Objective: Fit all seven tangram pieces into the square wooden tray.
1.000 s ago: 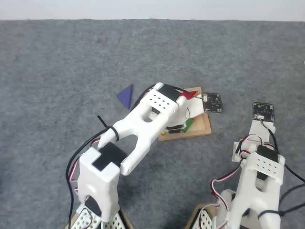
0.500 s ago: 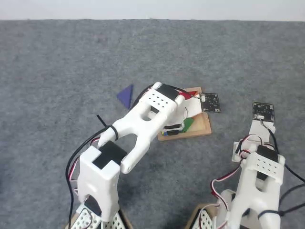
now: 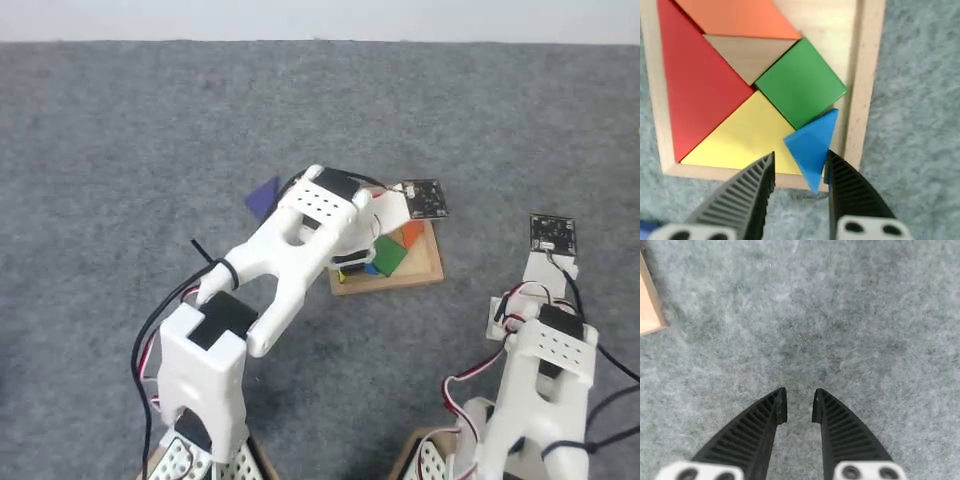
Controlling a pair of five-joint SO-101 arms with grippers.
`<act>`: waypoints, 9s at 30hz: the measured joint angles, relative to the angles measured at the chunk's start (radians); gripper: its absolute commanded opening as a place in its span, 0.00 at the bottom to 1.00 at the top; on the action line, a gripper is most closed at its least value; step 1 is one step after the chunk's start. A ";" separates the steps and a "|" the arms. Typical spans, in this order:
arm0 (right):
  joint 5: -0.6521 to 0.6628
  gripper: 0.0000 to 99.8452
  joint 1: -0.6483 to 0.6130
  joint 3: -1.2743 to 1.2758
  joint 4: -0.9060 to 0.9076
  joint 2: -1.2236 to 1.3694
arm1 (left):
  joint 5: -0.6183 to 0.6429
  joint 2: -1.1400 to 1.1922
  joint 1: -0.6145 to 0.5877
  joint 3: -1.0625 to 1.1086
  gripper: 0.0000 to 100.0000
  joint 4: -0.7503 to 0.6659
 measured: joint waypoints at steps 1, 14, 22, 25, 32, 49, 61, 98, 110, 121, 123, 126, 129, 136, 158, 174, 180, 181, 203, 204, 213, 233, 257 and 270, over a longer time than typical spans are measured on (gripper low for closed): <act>0.000 0.09 0.000 0.000 0.000 0.000 | 0.000 0.000 0.000 0.000 0.16 0.000; 0.000 0.09 0.000 0.000 0.000 0.000 | 0.003 -0.048 0.012 0.000 0.16 0.000; 0.000 0.09 0.000 0.000 0.000 0.000 | 0.057 -0.060 -0.044 0.000 0.16 -0.011; 0.000 0.09 0.000 0.000 0.000 0.000 | 0.058 -0.061 -0.037 0.044 0.16 -0.046; 0.000 0.09 0.000 0.000 0.000 0.000 | 0.089 -0.074 -0.003 0.158 0.16 -0.147; 0.000 0.09 0.000 0.000 0.000 0.000 | 0.051 -0.094 -0.157 0.212 0.16 -0.109; 0.000 0.09 0.000 0.000 0.000 0.000 | 0.015 -0.094 -0.241 0.212 0.16 -0.106; 0.000 0.09 0.000 0.000 0.000 0.000 | 0.726 0.483 -0.522 -0.723 0.25 0.166; 0.000 0.09 0.000 0.000 0.000 0.000 | 0.726 0.651 -0.511 -0.968 0.25 0.437; 0.000 0.09 0.000 0.000 0.000 0.000 | 0.704 0.654 -0.511 -0.976 0.24 0.417; 0.000 0.09 0.000 0.000 0.000 0.000 | 0.703 0.654 -0.511 -0.976 0.22 0.417; 0.000 0.09 0.000 0.000 0.000 0.000 | 0.703 0.661 -0.511 -0.976 0.17 0.417; 0.000 0.09 0.000 0.000 0.000 0.000 | 0.698 0.680 -0.499 -0.990 0.16 0.417; 0.000 0.09 0.000 0.000 0.000 0.000 | 0.698 0.683 -0.497 -1.000 0.10 0.419; 0.000 0.09 0.000 0.000 0.000 0.000 | 0.466 0.594 -0.503 -1.066 0.23 0.425; 0.000 0.09 0.000 0.000 0.000 0.000 | 0.338 0.709 -0.516 -1.068 0.23 0.367; 0.000 0.09 0.000 0.000 0.000 0.000 | 0.338 0.721 -0.516 -1.071 0.23 0.367; 0.000 0.09 0.000 0.000 0.000 0.000 | 0.338 0.721 -0.516 -1.071 0.23 0.365; 0.000 0.09 -0.002 0.000 0.000 0.000 | 0.230 0.700 -0.417 -1.046 0.08 0.446; 0.000 0.09 -0.002 0.000 0.000 0.000 | 0.233 0.690 -0.411 -1.036 0.08 0.446; 0.000 0.09 -0.002 0.000 0.000 0.000 | 0.342 0.644 -0.445 -1.042 0.18 0.450; 0.000 0.09 -0.002 0.000 0.000 0.000 | 0.511 0.793 -0.508 -1.220 0.12 0.410; 0.000 0.09 -0.002 0.000 0.000 0.000 | 0.322 -0.015 -0.471 -0.391 0.11 0.446; 0.000 0.09 -0.002 0.000 0.000 0.000 | -0.068 -0.069 -0.471 0.084 0.21 0.299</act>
